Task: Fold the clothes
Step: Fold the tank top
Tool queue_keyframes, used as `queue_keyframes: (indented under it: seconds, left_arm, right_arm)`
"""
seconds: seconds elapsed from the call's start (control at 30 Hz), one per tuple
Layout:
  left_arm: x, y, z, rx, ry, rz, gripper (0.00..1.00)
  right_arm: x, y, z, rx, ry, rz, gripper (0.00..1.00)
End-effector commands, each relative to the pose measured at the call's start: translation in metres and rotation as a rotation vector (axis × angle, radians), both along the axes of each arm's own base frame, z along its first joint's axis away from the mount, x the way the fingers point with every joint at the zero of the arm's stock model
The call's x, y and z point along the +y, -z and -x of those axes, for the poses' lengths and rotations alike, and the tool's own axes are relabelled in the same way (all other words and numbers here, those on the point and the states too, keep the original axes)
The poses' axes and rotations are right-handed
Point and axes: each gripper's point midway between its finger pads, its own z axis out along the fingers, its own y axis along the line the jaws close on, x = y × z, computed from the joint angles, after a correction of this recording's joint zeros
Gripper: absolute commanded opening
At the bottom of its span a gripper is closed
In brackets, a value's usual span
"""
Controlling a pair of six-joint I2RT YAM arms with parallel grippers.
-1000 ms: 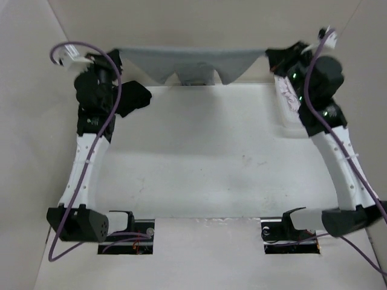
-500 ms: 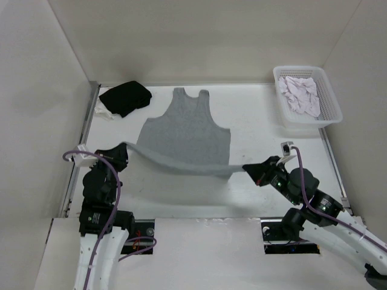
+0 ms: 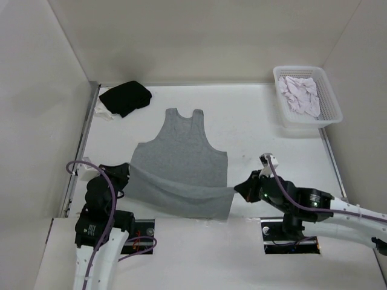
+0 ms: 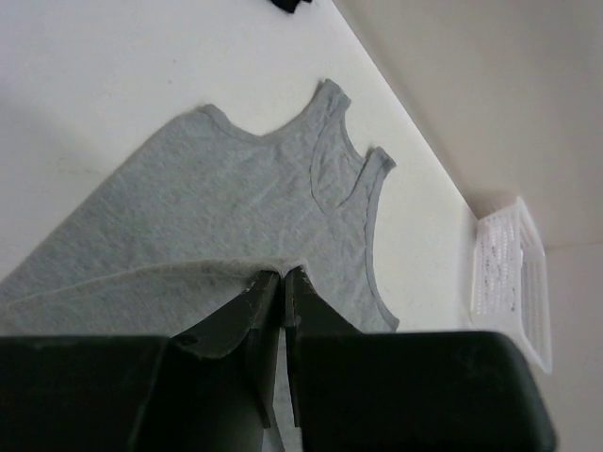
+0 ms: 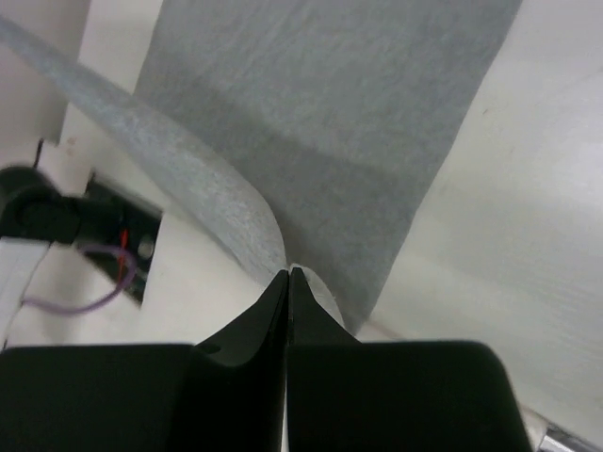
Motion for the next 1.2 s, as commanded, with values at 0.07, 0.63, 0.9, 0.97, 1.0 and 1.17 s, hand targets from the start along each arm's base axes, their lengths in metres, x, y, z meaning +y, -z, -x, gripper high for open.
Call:
queue_keyframes:
  seconds: [0.07, 0.63, 0.9, 0.97, 1.0, 1.17]
  left_arm:
    - [0.009, -0.035, -0.057, -0.100, -0.093, 0.023, 0.04]
    - [0.011, 0.007, -0.313, -0.021, -0.190, 0.039, 0.08]
    - [-0.001, 0.028, -0.314, 0.040, -0.102, -0.004, 0.39]
    - [-0.005, 0.026, -0.278, 0.012, -0.117, -0.014, 0.39]
    - [-0.007, 0.031, -0.254, 0.009, -0.125, -0.023, 0.39]
    - [-0.007, 0.091, -0.155, 0.132, -0.088, -0.039, 0.38]
  right_arm:
    - [0.014, -0.055, -0.090, -0.194, 0.161, -0.047, 0.00]
    - [0.006, -0.042, -0.393, -0.135, 0.333, -0.079, 0.03]
    - [-0.011, 0.001, -0.409, -0.038, 0.438, -0.054, 0.40]
    - [-0.019, -0.001, -0.384, -0.056, 0.458, -0.054, 0.38]
    - [-0.016, 0.000, -0.367, -0.067, 0.451, -0.060, 0.35]
    - [-0.003, 0.021, -0.281, -0.072, 0.389, -0.101, 0.03]
